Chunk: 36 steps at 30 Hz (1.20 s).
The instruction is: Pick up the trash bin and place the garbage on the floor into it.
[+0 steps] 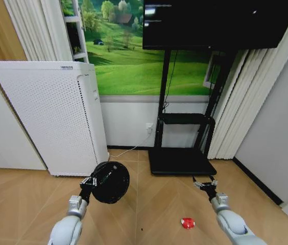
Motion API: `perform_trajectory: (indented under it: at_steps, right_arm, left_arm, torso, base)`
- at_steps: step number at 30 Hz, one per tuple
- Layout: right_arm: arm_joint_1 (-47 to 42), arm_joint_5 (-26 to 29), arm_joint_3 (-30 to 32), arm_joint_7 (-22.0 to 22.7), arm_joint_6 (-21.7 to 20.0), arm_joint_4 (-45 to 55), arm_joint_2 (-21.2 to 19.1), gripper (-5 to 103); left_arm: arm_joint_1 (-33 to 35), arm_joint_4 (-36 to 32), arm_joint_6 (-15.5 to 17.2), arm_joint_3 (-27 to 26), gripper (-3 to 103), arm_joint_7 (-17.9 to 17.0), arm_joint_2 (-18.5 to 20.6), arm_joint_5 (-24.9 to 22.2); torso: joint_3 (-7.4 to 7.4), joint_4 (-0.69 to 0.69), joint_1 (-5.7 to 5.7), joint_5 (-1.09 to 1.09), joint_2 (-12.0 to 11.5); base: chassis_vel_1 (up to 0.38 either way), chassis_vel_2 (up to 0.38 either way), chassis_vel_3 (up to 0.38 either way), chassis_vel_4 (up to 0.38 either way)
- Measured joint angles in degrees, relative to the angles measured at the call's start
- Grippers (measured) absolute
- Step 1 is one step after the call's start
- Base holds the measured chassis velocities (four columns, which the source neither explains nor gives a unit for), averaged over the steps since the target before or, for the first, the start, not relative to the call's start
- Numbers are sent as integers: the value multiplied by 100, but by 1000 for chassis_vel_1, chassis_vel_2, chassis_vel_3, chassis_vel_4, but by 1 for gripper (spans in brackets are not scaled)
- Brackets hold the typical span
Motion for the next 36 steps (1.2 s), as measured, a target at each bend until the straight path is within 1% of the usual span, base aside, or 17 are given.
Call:
perform_trajectory:
  at_steps: [2,3,4,5,7,9,10,13,14,17,18,24,36]
  right_arm:
    - [-37,-220,-159,-110,8,-121,-295,100]
    - [-37,-220,-159,-110,8,-121,-295,100]
    - [-69,-282,-205,-173,16,-200,-439,100]
    - [-68,-302,-242,-226,16,-268,-525,100]
    - [-72,-303,-283,-272,24,-363,-596,100]
    - [-122,-279,-335,-489,93,-498,-657,100]
    - [-122,-279,-335,-489,93,-498,-657,100]
    - [-173,-355,-571,-828,238,-693,-714,100]
    - [-173,-355,-571,-828,238,-693,-714,100]
    - [-237,-434,-768,-1046,347,-801,-723,101]
    - [-268,-524,-865,-1129,399,-860,-697,99]
    - [-310,-744,-1109,-1147,462,-1086,-539,98]
    - [-212,-1000,-1548,-1203,578,-1651,-419,98]
  left_arm:
    - [-74,64,18,118,4,-5,82,-28]
    - [-74,64,18,118,4,-5,82,-28]
    - [-137,121,36,222,4,-5,123,-42]
    - [-157,159,41,295,4,-5,134,-43]
    - [-185,218,42,393,4,-1,137,-41]
    - [-227,308,39,521,4,4,136,-31]
    - [-227,308,39,521,4,4,136,-31]
    - [-232,362,21,590,4,20,125,-13]
    - [-232,362,21,590,4,20,125,-13]
    - [-277,392,18,613,4,20,112,-11]
    - [-307,403,18,630,4,20,106,-12]
    - [-347,427,29,715,4,20,59,-11]
    - [-347,508,30,782,4,18,37,9]
  torso:
    - [-1,4,0,0,0]
    - [-1,4,0,0,0]
    - [0,-3,0,-1,0]
    - [0,-3,0,0,0]
    - [0,-2,0,-1,0]
    - [0,-4,0,0,0]
    - [0,-4,0,0,0]
    - [0,-1,0,0,0]
    - [0,-1,0,0,0]
    - [0,0,0,0,0]
    - [0,-1,0,0,0]
    - [0,-1,0,0,0]
    - [0,-1,0,-1,0]
  base:
    - [0,0,0,0]
    - [0,0,0,0]
    - [0,0,0,0]
    - [0,0,0,0]
    - [0,0,0,0]
    - [0,0,0,0]
    - [0,0,0,0]
    - [0,0,0,0]
    - [0,0,0,0]
    - [0,0,0,0]
    - [0,0,0,0]
    - [0,0,0,0]
    - [0,0,0,0]
